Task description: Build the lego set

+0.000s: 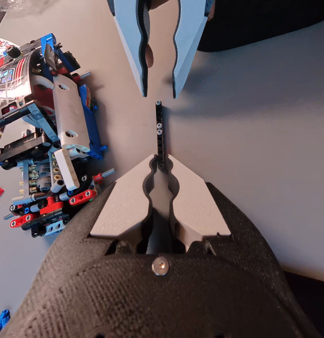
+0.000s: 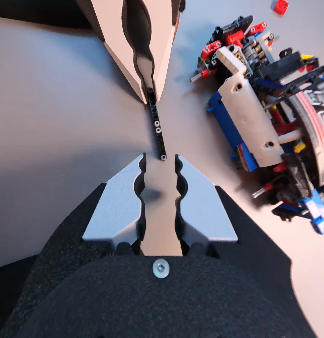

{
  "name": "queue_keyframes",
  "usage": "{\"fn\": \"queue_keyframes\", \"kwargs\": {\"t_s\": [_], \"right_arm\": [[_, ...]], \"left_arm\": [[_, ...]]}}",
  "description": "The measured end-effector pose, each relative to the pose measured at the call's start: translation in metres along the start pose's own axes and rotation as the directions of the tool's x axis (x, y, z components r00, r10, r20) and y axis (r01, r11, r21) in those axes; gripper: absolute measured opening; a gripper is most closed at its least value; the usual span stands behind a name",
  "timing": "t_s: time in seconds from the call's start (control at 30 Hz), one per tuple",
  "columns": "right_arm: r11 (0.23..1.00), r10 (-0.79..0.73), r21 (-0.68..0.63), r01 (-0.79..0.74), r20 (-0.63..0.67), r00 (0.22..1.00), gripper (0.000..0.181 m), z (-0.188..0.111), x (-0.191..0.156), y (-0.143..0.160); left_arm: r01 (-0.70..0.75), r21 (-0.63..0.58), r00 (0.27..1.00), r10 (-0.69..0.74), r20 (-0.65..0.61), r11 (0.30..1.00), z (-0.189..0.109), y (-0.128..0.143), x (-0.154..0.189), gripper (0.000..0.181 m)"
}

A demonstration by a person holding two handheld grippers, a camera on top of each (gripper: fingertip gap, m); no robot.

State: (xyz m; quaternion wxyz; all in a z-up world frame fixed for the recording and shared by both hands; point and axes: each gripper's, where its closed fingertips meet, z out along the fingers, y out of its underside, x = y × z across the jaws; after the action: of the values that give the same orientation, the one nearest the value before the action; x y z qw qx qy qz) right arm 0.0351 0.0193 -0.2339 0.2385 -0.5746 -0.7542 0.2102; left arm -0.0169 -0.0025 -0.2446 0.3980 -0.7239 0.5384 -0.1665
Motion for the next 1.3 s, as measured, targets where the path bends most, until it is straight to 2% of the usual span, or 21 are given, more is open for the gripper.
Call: {"fn": "queue_keyframes", "kwargs": {"t_s": [0.03,0.13,0.23,0.53,0.77,0.87,1.17,1.3], "right_arm": [[1.0,0.004,0.005,-0.004,-0.002,1.0,0.029,0.002,-0.002,0.004],[0.999,0.017,0.031,-0.017,0.006,1.0,0.029,0.005,-0.005,0.007],[0.999,0.012,0.044,-0.013,0.01,1.0,0.029,0.006,-0.004,0.01],[0.997,-0.033,0.068,0.028,0.08,0.996,0.024,0.008,-0.002,0.008],[0.996,-0.068,0.058,0.062,0.101,0.993,0.015,0.011,0.0,0.006],[0.992,-0.106,0.08,0.101,0.067,0.992,0.006,0.012,0.002,0.004],[0.964,-0.217,0.147,0.223,-0.058,0.975,0.006,0.01,0.003,0.002],[0.962,-0.216,0.157,0.225,-0.075,0.974,0.005,0.01,0.003,0.001]], "left_arm": [[0.002,0.001,1.0,-0.002,-0.003,1.0,0.0,0.0,0.0,0.01],[0.025,0.009,0.999,-0.025,-0.024,1.0,-0.002,0.0,0.0,0.023],[0.049,0.016,0.998,-0.049,-0.032,0.999,-0.004,0.001,-0.001,0.027],[0.108,0.008,0.992,-0.107,-0.063,0.994,-0.006,0.004,-0.002,0.025],[0.122,0.009,0.991,-0.122,-0.05,0.992,-0.007,0.005,-0.006,0.014],[0.121,0.011,0.992,-0.121,-0.046,0.993,-0.007,0.005,-0.006,0.007],[0.119,0.019,0.992,-0.118,-0.044,0.993,-0.008,0.004,-0.006,0.01],[0.116,0.017,0.992,-0.115,-0.044,0.993,-0.008,0.004,-0.006,0.012]]}}
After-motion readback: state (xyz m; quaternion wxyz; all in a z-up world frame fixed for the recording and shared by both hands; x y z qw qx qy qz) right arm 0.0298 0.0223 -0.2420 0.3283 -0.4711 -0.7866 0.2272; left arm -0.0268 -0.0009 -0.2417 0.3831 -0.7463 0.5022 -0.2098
